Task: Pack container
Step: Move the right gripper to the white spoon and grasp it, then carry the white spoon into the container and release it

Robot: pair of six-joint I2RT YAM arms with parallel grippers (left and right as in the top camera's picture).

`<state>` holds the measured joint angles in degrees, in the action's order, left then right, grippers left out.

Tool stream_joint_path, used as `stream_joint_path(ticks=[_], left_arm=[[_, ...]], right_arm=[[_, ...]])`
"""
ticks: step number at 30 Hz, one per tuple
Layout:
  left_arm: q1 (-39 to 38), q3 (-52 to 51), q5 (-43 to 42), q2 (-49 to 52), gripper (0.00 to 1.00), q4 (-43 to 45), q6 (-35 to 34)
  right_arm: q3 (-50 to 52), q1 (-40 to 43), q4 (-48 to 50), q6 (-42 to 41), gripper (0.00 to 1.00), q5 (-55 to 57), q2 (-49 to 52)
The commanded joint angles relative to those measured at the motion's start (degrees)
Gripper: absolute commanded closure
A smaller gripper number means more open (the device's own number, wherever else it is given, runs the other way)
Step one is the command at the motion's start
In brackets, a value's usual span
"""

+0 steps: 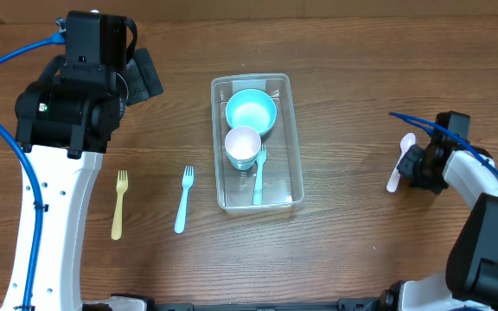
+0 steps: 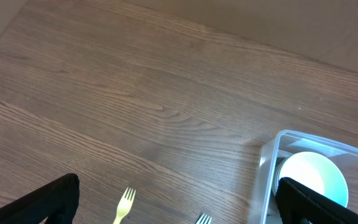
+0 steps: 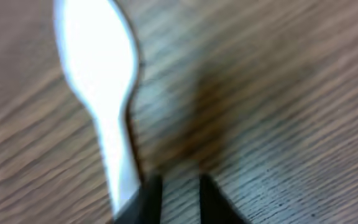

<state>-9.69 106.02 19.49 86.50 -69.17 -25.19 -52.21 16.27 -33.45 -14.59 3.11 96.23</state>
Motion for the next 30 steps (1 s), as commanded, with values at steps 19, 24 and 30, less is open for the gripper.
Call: stream_joint_path(ticks=[19,24,30], left_arm=[[0.3,0.2,0.0,0.1,0.0,0.2,-0.7],[0.3,0.2,0.0,0.1,0.0,0.2,-0.7],[0.3,0.2,0.0,0.1,0.0,0.2,-0.7]], right_arm=[[-2.1,-2.8,6.6,1.7,0.64,0.6,6.7],[-2.1,-2.8,6.7,5.1,0.79,-1.9,6.7],[-2.3,-2.8,6.4,5.9,0.81,-1.9,2.5]])
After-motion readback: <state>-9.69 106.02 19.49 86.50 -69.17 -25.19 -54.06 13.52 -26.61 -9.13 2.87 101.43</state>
